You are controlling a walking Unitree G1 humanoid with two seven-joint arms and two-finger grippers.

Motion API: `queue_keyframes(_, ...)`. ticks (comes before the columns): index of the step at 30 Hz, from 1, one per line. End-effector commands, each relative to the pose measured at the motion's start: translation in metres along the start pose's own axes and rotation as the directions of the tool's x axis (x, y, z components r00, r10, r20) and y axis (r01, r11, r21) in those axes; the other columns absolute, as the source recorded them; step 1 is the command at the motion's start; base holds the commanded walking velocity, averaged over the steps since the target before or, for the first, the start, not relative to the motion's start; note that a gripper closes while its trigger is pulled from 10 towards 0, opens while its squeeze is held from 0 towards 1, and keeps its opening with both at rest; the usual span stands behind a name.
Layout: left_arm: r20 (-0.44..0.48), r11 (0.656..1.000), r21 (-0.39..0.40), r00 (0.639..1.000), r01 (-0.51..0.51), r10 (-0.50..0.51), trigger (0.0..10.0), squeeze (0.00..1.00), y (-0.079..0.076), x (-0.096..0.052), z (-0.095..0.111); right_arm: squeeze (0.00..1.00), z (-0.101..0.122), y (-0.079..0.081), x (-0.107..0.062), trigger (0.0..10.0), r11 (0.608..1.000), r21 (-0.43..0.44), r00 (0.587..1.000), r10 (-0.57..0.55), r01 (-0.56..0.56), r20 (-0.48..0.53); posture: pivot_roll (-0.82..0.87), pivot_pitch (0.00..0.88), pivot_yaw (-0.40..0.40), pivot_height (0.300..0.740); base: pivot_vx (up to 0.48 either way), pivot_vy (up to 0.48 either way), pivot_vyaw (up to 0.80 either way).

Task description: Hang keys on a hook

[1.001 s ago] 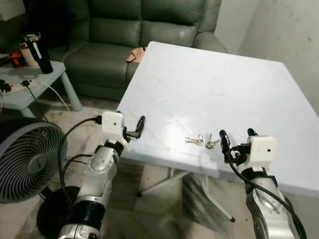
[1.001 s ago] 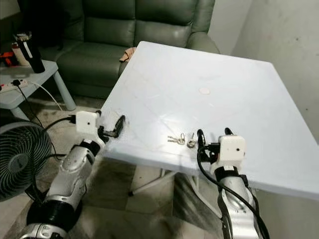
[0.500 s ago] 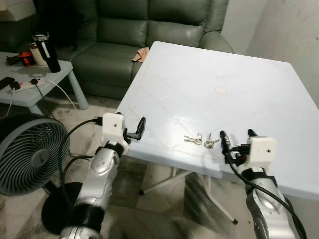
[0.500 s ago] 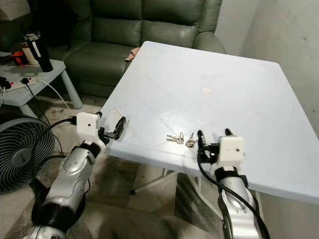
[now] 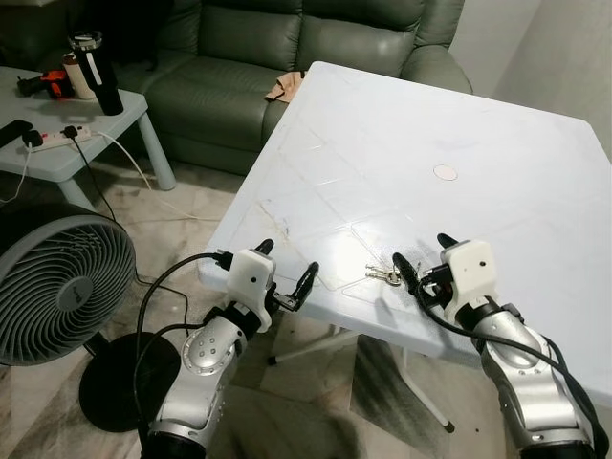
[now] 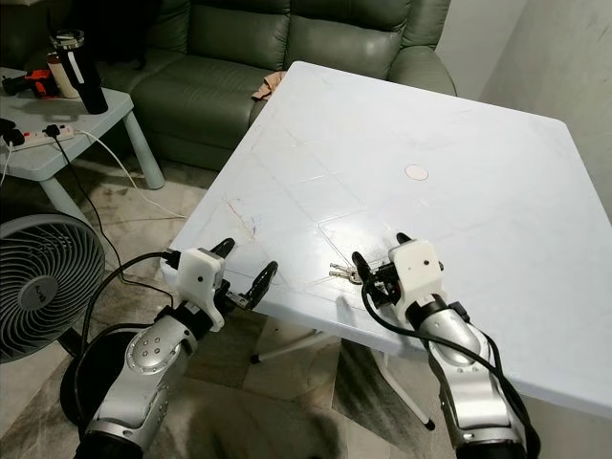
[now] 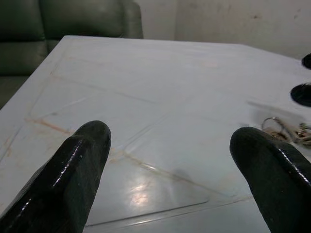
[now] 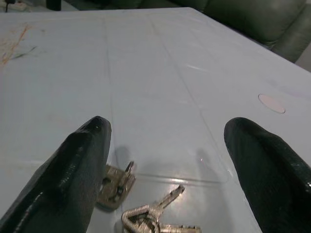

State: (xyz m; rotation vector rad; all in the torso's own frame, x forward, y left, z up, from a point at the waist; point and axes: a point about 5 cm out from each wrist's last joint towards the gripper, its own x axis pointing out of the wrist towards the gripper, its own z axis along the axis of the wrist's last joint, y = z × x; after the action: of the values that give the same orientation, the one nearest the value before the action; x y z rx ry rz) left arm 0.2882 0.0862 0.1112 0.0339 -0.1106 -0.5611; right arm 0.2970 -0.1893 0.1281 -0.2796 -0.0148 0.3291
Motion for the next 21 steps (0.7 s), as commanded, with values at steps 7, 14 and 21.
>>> queue_keyframes(7, -0.002, 0.998, 0.014, 0.998, 0.058, -0.058, 10.0, 0.0, -0.011, 0.001, 0.002, 0.0, -0.003, -0.003, 0.001, 10.0, 0.999, 0.001, 0.999, 0.043, -0.043, -0.021, 0.06, 0.111, -0.09, 0.74, 0.0, 0.0, 0.0)
queue_keyframes(14, 0.001, 0.993, 0.035, 0.993, 0.116, -0.116, 10.0, 0.0, -0.022, 0.0, 0.002, 0.0, -0.014, -0.006, -0.002, 10.0, 0.996, 0.079, 0.997, 0.042, -0.036, -0.069, 0.06, 0.117, -0.086, 0.74, 0.0, 0.0, 0.0)
queue_keyframes(21, 0.001, 0.988, 0.035, 0.989, 0.149, -0.149, 10.0, 0.0, -0.029, -0.002, 0.003, 0.0, -0.023, -0.009, -0.011, 10.0, 0.977, 0.193, 0.992, 0.106, -0.091, -0.066, 0.05, 0.123, -0.078, 0.74, 0.0, 0.0, 0.0)
